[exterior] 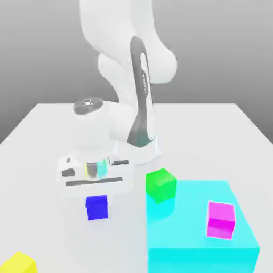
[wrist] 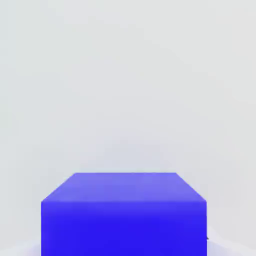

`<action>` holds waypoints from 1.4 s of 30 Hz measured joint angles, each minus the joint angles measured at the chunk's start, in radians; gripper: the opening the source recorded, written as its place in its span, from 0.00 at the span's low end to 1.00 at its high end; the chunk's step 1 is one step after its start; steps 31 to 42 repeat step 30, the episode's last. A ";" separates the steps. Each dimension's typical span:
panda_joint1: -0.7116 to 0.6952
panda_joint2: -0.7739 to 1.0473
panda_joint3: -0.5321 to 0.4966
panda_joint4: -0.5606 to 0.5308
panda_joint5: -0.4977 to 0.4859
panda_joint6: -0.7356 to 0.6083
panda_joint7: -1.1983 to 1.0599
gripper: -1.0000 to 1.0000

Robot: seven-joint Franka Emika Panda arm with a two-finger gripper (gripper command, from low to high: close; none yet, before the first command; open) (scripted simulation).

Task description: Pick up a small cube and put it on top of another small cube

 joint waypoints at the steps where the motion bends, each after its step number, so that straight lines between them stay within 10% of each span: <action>1: 0.006 -0.035 -0.015 -0.006 -0.032 -0.029 0.024 0.00; 8: 0.018 -0.268 0.019 -0.013 -0.124 -0.254 0.134 0.00; 20: 0.229 -0.601 0.213 0.108 -0.006 -0.705 0.301 0.00; 26: 0.246 -0.499 0.254 0.068 0.012 -0.563 0.322 0.00; 27: 0.245 -0.480 0.256 0.060 0.012 -0.537 0.323 1.00; 42: 0.245 -0.480 0.256 0.060 0.012 -0.537 0.323 1.00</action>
